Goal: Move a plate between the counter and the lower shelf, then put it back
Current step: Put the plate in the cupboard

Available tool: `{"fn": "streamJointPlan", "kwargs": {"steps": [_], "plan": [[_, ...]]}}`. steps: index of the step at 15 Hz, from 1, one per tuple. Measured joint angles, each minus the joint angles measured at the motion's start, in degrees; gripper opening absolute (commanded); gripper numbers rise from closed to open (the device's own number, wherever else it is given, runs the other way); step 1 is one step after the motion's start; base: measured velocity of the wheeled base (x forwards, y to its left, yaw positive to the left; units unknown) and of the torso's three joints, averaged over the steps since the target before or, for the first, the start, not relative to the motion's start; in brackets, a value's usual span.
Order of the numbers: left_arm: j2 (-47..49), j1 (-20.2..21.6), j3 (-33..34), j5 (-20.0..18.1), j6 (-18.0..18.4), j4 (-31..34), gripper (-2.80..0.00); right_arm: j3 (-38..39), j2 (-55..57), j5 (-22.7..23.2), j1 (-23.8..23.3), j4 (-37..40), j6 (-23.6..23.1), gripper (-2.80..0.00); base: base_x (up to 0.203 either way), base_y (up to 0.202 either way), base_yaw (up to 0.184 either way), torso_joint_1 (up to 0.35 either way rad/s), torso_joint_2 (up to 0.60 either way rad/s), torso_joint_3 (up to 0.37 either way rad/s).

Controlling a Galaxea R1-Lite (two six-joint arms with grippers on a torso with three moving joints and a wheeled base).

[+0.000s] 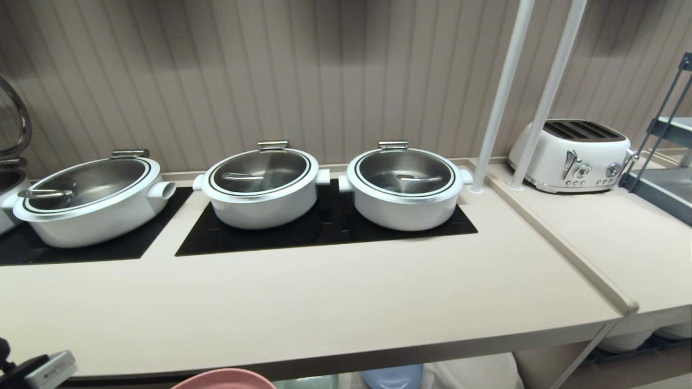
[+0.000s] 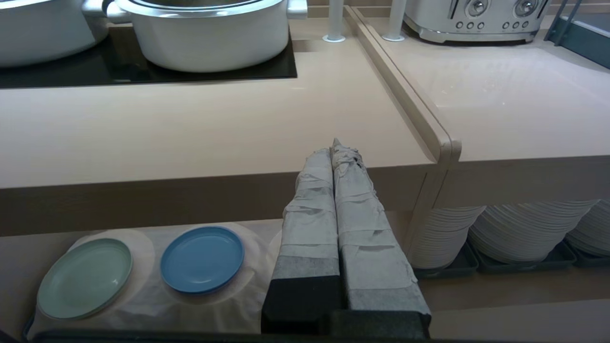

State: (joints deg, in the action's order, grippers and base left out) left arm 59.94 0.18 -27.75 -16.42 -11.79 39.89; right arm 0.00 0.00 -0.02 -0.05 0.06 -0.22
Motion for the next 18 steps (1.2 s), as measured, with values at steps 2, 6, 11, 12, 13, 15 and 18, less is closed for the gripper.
{"fn": "streamJointPlan", "kwargs": {"steps": [2, 6, 11, 12, 13, 15, 18], "plan": [[0.0, 0.0, 0.2, 0.0, 0.0, 0.0, -2.8, 0.0, 0.0, 0.0, 0.0, 0.1, 0.0, -2.8, 0.002, -0.162, -0.001, 0.008, 0.0, 0.005], [0.0, 0.1, 0.2, 0.1, 0.0, 0.0, -2.8, 0.0, 0.0, 0.0, 0.0, 0.0, 0.0, -2.8, 0.0, -0.192, 0.001, 0.002, 0.0, 0.003], [-0.1, 0.2, 0.2, 0.1, 0.0, 0.1, -2.8, 0.0, 0.0, 0.0, 0.0, 0.0, 0.0, -2.8, 0.0, -0.193, 0.0, 0.003, 0.0, 0.003], [-0.1, 0.2, 0.2, 0.1, 0.0, 0.1, -2.8, 0.0, 0.0, 0.0, 0.0, 0.0, 0.0, -2.8, 0.0, -0.19, -0.002, -0.001, 0.0, 0.005], [-0.1, 0.3, 0.2, 0.1, 0.0, 0.1, -2.8, 0.0, 0.0, 0.0, 0.0, 0.0, 0.0, -2.8, 0.0, -0.194, 0.002, 0.002, 0.0, 0.001], [-0.1, 0.3, 0.2, 0.1, 0.0, 0.1, -2.8, 0.0, 0.0, 0.0, 0.0, 0.0, 0.0, -2.8, 0.0, -0.188, 0.001, 0.0, 0.0, 0.003], [-0.1, 0.2, 0.3, 0.1, 0.0, 0.2, -2.8, 0.0, 0.0, 0.0, 0.0, 0.0, 0.0, -2.8, 0.0, -0.196, 0.002, 0.0, 0.0, 0.002]]}}
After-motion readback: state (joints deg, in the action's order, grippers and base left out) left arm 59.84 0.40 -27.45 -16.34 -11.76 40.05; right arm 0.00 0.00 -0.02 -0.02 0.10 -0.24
